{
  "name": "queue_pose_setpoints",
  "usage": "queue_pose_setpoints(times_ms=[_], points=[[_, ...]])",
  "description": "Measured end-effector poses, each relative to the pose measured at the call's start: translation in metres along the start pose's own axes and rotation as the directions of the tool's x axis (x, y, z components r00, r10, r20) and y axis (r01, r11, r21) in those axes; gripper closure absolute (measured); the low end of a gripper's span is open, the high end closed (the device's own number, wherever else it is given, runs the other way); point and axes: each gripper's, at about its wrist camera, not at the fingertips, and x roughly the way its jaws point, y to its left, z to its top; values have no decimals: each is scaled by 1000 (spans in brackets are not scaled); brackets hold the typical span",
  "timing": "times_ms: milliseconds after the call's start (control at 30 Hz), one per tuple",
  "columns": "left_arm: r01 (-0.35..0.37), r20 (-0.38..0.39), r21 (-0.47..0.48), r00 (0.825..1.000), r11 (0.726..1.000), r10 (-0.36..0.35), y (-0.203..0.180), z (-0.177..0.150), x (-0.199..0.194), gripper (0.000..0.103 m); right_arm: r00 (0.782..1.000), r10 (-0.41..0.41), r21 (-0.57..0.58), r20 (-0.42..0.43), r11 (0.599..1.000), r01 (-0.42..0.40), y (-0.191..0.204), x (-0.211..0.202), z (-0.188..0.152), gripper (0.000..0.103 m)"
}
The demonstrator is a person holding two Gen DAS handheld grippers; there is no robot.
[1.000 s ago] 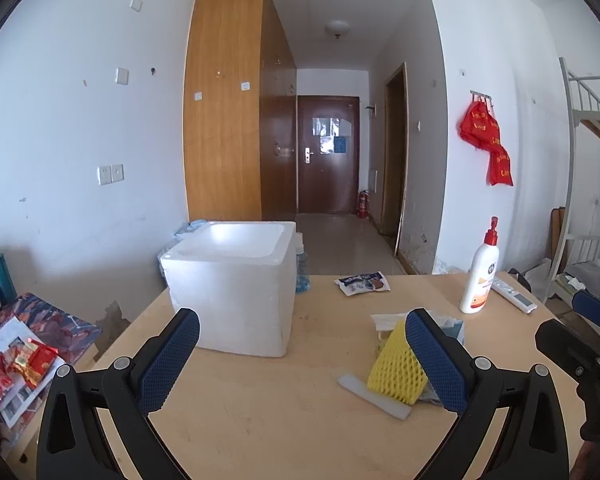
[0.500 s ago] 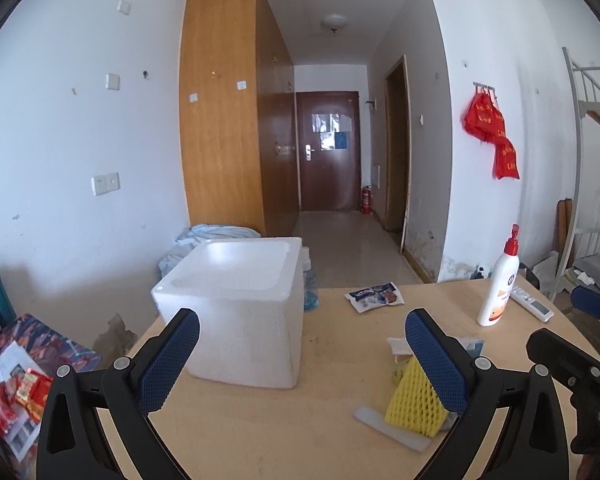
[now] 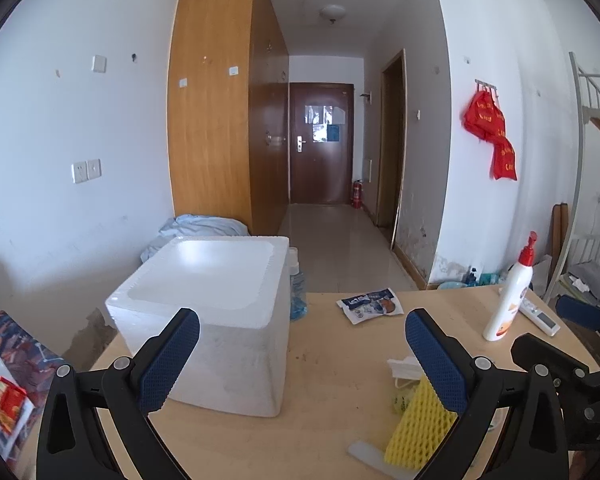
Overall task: Organize soft objects
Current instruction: 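Grasp the yellow foam net with the left tool while the right tool grasps the blue mask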
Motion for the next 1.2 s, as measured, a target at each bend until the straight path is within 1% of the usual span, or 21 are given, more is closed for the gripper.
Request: queue_pose_setpoints(times_ms=[100, 233, 367, 567, 633, 667, 733, 800, 900, 967, 1000, 1067, 1100, 1133, 1200], points=[[8, -17, -18, 1000, 1000, -9, 3, -3, 12, 0, 999, 1, 17, -38, 1000, 0, -7, 12, -2, 0], [46, -71, -18, 996, 999, -47, 0, -9, 26, 0, 997, -6, 34, -79, 999, 9, -13, 21, -6, 0], [72, -114, 28, 991, 997, -69, -13, -18, 36, 0, 992, -38, 35, -118, 998, 42, -19, 28, -9, 0], [130, -168, 51, 978, 990, -120, -25, -30, 47, 0, 987, -69, 42, -146, 996, 76, -29, 26, -13, 0], [171, -203, 43, 966, 984, -159, -28, -34, 55, 0, 979, -87, 50, -182, 994, 98, -34, 34, -17, 0], [196, -226, 30, 957, 980, -185, -29, -36, 60, 0, 973, -98, 54, -210, 992, 111, -37, 40, -20, 0], [228, -265, 12, 940, 974, -217, -30, -41, 69, 0, 959, -102, 66, -265, 990, 123, -44, 50, -26, 0], [246, -293, 5, 927, 969, -234, -32, -45, 75, 0, 945, -108, 67, -309, 989, 135, -50, 56, -33, 0], [289, -313, -13, 908, 957, -278, -34, -47, 76, 0, 936, -123, 83, -329, 984, 158, -58, 57, -39, 0], [345, -327, -28, 884, 938, -335, -39, -49, 76, 0, 934, -111, 93, -339, 984, 151, -62, 58, -42, 0], [360, -338, -24, 875, 932, -347, -42, -52, 77, 0, 931, -102, 101, -350, 984, 146, -64, 59, -44, 1], [387, -362, -10, 858, 922, -364, -49, -58, 79, 0, 924, -92, 110, -372, 984, 142, -67, 64, -48, 5], [392, -375, 5, 853, 920, -362, -53, -61, 80, 0, 921, -83, 118, -380, 983, 137, -70, 66, -50, 7], [396, -384, 14, 850, 918, -361, -56, -63, 82, 1, 922, -65, 133, -383, 983, 125, -73, 66, -52, 12], [420, -396, 25, 838, 907, -377, -61, -68, 81, 4, 923, -42, 164, -383, 980, 113, -79, 64, -53, 18]])
